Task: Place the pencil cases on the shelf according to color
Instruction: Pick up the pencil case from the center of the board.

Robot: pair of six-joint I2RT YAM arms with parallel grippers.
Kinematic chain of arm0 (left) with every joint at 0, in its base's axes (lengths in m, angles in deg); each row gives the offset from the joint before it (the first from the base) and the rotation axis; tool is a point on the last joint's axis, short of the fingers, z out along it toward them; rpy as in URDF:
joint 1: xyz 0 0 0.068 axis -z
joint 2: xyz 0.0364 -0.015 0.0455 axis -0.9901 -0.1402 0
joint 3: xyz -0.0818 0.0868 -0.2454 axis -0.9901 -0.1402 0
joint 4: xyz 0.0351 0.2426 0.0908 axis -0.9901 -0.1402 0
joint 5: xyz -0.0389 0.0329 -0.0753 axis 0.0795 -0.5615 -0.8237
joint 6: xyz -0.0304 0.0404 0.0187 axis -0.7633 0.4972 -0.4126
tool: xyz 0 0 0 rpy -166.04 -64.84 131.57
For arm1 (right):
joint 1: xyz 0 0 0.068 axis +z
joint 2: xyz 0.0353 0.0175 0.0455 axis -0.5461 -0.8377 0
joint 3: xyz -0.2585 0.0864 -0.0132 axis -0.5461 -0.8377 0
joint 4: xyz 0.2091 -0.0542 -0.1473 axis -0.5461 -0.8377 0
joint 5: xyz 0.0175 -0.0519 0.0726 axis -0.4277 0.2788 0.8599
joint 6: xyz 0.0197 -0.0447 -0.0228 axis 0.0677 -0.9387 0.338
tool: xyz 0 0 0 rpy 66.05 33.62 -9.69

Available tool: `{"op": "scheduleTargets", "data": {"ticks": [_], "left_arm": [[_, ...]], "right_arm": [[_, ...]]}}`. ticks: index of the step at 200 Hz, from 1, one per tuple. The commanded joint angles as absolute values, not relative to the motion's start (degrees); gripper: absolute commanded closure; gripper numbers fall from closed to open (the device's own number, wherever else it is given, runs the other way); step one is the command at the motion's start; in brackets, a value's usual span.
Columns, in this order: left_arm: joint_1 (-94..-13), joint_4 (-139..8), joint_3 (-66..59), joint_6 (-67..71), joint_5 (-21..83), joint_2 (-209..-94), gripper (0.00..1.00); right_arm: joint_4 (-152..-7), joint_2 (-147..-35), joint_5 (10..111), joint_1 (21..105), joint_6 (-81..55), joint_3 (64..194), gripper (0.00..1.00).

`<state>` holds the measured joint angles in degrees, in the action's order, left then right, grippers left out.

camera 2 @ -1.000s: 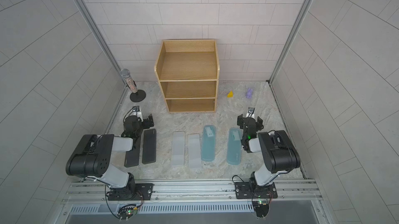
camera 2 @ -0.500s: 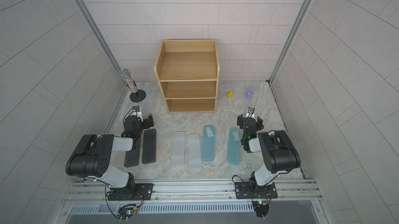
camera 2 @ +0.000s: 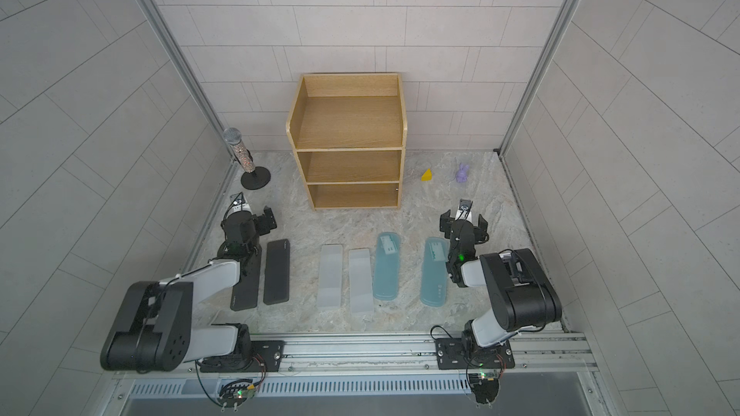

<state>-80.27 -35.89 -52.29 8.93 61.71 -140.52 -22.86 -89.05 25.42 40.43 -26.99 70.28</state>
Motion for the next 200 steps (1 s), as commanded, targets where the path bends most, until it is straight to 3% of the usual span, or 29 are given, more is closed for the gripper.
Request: {"op": "scheduleTargets", "data": {"ticks": [1, 52, 72, 93, 118, 142, 200], "left_arm": [[-79.96, -47.08, -52.55, -2.66, 70.66, -133.36, 0.0], [-80.49, -72.11, -44.45, -15.03, 56.83, -126.55, 0.0], [-80.31, -78.06, -41.88, -16.29, 49.19, -126.37, 0.08], [-79.48, -84.53, -39.51, -16.97, 45.71, -126.2, 0.08], [-77.11, -89.19, -38.2, -16.08, 44.03, -125.0, 0.05], [-71.16, -95.06, -35.43, -17.17, 50.25, -124.93, 0.0], [-66.74, -101.12, -33.22, -16.69, 42.74, -123.89, 0.0]], "right_arm": [[-28.01, -82.01, 13.4, 45.6, -31.99, 72.03, 0.0], [-82.76, -61.85, 24.17, 46.24, -11.67, 86.93, 0.0], [-97.72, -59.4, 30.59, 46.35, -4.95, 92.78, 0.01], [-110.61, -60.05, 37.73, 47.43, 0.07, 97.47, 0.0], [-118.97, -60.51, 35.69, 53.94, 4.39, 98.7, 0.0], [-124.56, -61.45, 32.67, 60.18, 8.64, 97.97, 0.0], [-125.76, -60.27, 39.93, 61.73, 16.09, 88.47, 0.0]]}}
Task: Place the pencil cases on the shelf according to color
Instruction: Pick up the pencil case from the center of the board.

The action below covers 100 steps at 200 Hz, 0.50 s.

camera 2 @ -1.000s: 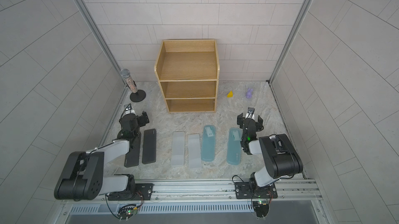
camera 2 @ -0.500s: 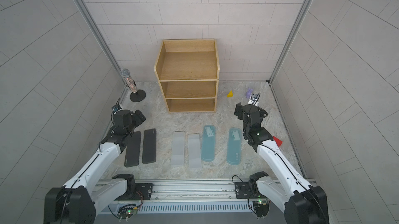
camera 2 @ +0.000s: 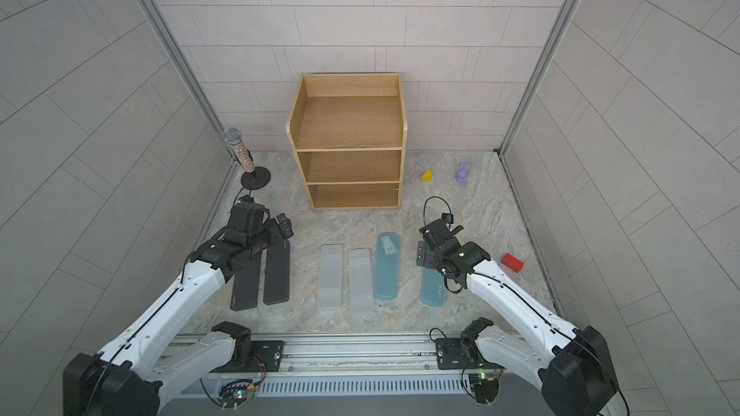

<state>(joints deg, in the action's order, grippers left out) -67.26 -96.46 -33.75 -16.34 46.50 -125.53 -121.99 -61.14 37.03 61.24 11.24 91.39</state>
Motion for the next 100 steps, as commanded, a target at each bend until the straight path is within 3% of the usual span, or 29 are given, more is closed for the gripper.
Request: {"op": "scheduleTargets", "data": {"ticks": [1, 100], "left_arm": [[-66.69, -101.18, -33.26, -16.69, 42.59, -123.84, 0.0], [-65.55, -106.96, -28.99, -13.13, 35.68, -125.93, 0.0]], "right_arm": [[-125.73, -60.26, 40.01, 61.7, 16.17, 88.42, 0.0], [-122.54, -63.02, 43.11, 68.04, 24.26, 82.29, 0.0]]}}
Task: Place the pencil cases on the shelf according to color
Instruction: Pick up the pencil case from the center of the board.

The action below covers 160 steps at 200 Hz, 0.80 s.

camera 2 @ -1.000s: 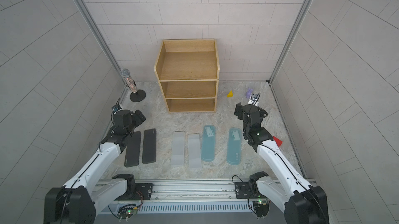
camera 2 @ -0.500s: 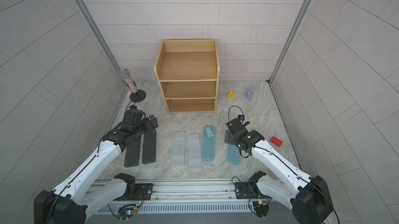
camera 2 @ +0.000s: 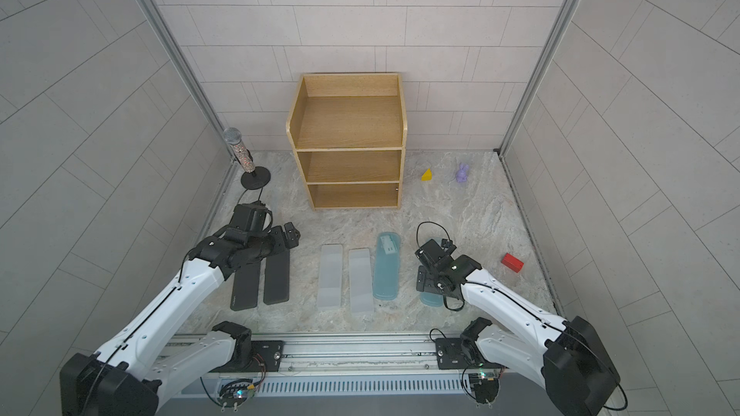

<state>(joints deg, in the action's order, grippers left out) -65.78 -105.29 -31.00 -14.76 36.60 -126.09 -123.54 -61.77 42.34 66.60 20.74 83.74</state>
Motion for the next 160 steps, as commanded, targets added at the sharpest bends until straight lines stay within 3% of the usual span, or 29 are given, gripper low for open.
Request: {"op": "scheduleTargets", "data": {"ticks": [1, 104, 160], "left_arm": [[-65.57, -106.99, -28.95, -13.11, 35.72, -125.96, 0.0], [-65.59, -105.49, -28.74, -13.08, 33.33, -126.39, 0.0], [-65.59, -104.08, -29.33, -13.72, 32.01, -125.74, 0.0]], "right_arm": [[-122.45, -63.13, 43.1, 68.15, 24.34, 82.21, 0.0], [-117.4, -69.95, 41.22, 73.12, 30.26, 80.24, 0.02], [-114.75, -72.2, 40.47, 74.14, 31.73, 78.45, 0.17]]}}
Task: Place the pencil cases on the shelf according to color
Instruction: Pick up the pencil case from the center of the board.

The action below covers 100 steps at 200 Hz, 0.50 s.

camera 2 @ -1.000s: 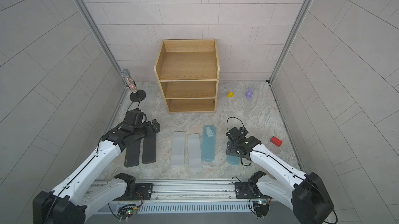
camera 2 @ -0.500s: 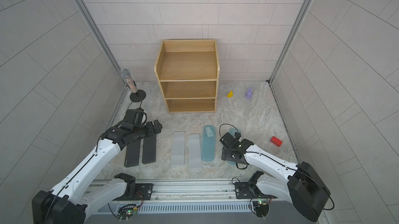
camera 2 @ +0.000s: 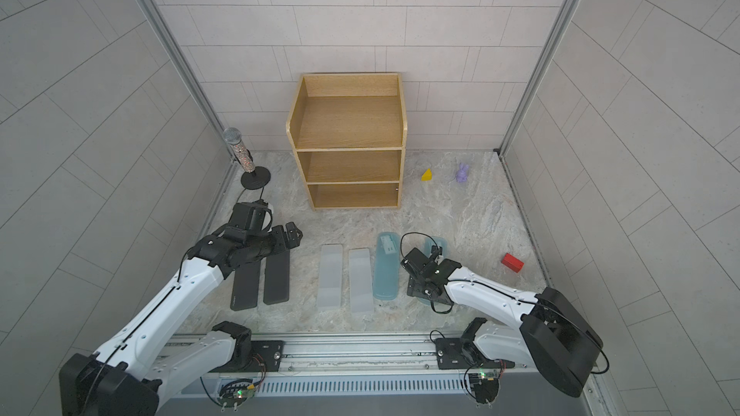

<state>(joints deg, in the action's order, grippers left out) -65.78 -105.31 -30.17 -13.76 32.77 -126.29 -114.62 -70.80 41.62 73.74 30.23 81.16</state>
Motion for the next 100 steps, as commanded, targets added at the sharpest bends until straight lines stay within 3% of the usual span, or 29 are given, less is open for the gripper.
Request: {"op": "scheduleTargets", "data": {"ticks": [1, 16, 54, 100], "left_arm": [[-65.59, -104.06, -29.33, -13.76, 32.0, -125.78, 0.0], [-65.57, -103.73, -29.43, -13.79, 31.93, -125.73, 0.0], [-65.55, -103.42, -29.69, -13.88, 31.85, -125.65, 0.0], [-65.59, -103.51, -29.72, -13.7, 32.62, -124.97, 0.0]], "right_arm": [[-114.65, -72.16, 40.41, 74.18, 31.77, 78.36, 0.17], [-114.57, -71.86, 39.96, 74.97, 32.28, 77.96, 0.21], [-117.0, -70.71, 37.55, 77.92, 32.56, 79.2, 0.45], [-123.36, -68.37, 33.75, 82.27, 32.93, 83.36, 0.5]]}}
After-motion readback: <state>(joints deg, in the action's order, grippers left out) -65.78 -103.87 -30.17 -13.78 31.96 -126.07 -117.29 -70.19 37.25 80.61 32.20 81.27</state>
